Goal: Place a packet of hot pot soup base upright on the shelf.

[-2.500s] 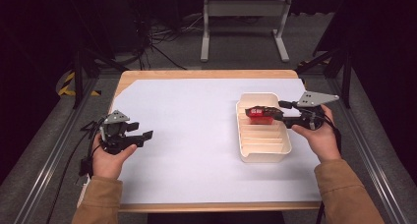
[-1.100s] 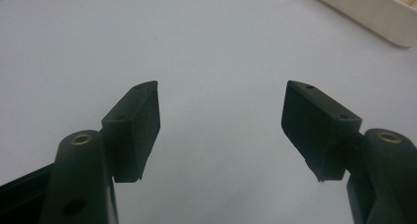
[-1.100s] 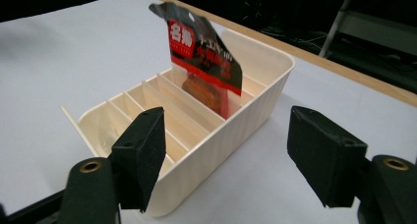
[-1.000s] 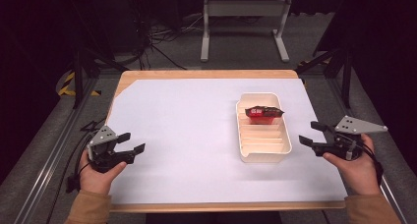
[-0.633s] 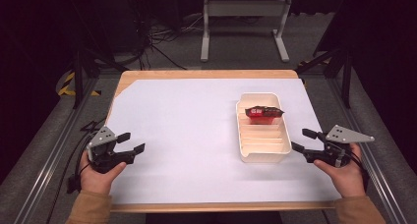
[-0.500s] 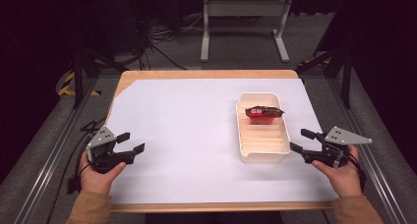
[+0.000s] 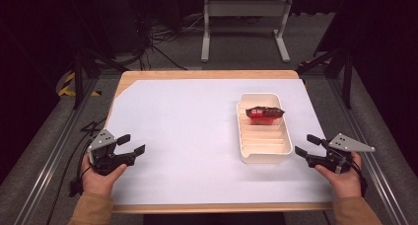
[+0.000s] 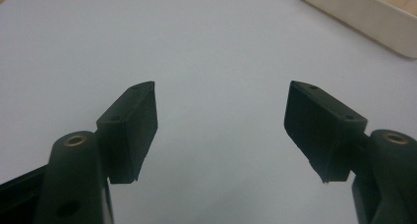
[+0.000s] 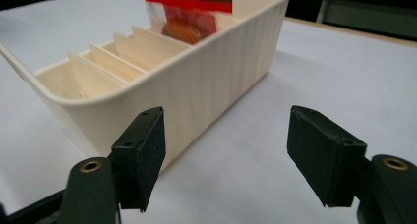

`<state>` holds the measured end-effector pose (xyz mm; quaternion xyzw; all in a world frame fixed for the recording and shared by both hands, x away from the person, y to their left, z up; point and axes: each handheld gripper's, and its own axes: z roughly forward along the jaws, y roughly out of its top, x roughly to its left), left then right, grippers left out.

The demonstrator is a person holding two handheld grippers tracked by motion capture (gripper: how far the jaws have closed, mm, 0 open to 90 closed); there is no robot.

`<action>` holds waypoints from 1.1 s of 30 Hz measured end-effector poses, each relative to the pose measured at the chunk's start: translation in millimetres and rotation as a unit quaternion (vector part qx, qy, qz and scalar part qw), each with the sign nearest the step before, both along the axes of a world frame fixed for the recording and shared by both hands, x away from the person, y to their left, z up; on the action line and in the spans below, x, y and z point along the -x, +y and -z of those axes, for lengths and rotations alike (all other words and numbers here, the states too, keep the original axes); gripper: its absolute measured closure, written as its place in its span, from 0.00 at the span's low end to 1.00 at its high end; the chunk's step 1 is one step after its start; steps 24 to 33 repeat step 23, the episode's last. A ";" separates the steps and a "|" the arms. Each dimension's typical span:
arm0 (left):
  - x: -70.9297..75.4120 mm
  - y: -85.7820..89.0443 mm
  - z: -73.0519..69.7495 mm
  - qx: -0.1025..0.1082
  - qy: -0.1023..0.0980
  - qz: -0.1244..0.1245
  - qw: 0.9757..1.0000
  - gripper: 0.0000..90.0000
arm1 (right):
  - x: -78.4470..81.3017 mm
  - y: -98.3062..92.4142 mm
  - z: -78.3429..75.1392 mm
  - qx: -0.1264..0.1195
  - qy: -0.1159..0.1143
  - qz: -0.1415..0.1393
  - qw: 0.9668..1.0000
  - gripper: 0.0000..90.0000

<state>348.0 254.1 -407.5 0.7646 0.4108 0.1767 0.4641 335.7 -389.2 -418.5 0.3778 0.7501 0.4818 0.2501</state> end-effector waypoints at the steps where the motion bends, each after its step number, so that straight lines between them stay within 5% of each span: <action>1: 0.0 0.0 0.0 0.000 0.000 0.000 1.000 0.33 | 0.0 0.0 0.0 0.000 0.000 0.000 1.000 0.34; 10: -0.5 0.7 5.7 0.016 -0.005 -0.002 1.000 0.33 | -5.0 2.3 19.8 0.015 0.006 0.023 1.000 0.32; 33: -1.6 -4.8 11.2 -0.005 -0.001 0.003 1.000 0.34 | -2.9 2.7 17.9 0.012 0.003 0.042 0.999 0.29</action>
